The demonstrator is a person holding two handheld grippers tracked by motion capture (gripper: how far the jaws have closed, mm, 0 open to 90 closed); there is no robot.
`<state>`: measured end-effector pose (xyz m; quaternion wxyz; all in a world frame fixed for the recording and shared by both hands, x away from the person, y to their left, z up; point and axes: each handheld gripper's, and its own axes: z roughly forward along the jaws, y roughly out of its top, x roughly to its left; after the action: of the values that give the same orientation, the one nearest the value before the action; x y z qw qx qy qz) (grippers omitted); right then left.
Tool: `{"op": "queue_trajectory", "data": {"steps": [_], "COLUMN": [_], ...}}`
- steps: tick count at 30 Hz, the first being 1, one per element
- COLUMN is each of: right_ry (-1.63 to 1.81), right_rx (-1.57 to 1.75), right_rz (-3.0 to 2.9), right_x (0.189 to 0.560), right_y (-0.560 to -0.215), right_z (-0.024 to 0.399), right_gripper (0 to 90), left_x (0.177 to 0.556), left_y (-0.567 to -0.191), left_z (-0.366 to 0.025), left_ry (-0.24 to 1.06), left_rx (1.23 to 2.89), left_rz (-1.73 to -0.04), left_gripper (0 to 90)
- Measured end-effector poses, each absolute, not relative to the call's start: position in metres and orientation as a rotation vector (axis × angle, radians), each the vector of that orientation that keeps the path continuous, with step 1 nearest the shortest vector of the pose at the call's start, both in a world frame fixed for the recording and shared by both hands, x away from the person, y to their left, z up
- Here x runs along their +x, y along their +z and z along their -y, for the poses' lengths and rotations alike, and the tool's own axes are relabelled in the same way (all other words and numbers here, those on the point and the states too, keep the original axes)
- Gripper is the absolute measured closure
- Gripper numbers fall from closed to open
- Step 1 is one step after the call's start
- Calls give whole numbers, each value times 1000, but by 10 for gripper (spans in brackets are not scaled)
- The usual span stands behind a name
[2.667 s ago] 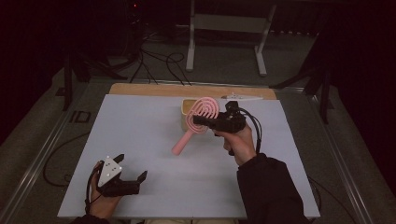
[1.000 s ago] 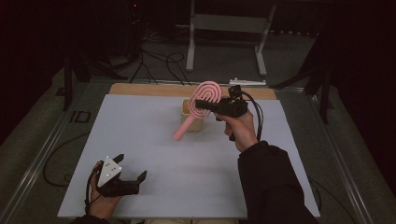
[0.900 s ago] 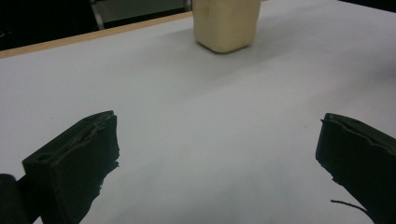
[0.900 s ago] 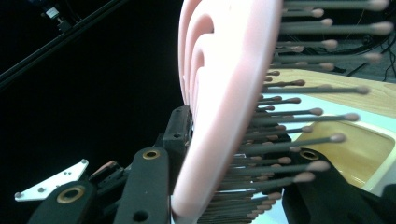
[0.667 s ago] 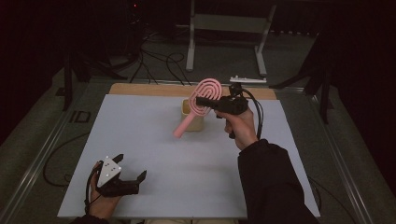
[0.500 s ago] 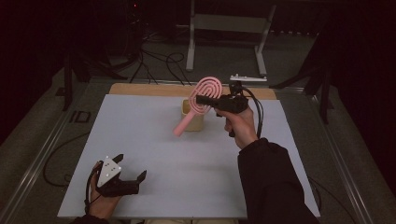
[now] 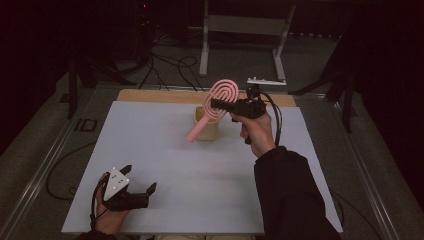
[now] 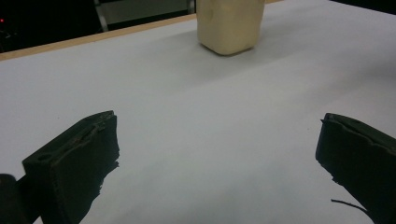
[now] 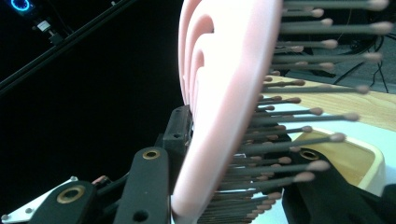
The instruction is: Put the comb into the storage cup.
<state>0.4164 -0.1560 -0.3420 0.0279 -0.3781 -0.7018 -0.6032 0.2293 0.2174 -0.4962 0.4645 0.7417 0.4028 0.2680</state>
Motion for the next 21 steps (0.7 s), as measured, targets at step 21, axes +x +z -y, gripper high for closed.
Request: {"op": "queue_trajectory", "data": {"steps": [21], "right_ry": [-1873], "right_rx": [-1237], "right_rz": [2183], "right_x": [430], "right_y": [-332], "right_z": [157], "right_gripper": [640], "left_x": [229], "left_y": [-497], "left_z": [-218], "left_ry": [656], "left_rx": [1816], "left_rz": [-993], "left_gripper": [0]}}
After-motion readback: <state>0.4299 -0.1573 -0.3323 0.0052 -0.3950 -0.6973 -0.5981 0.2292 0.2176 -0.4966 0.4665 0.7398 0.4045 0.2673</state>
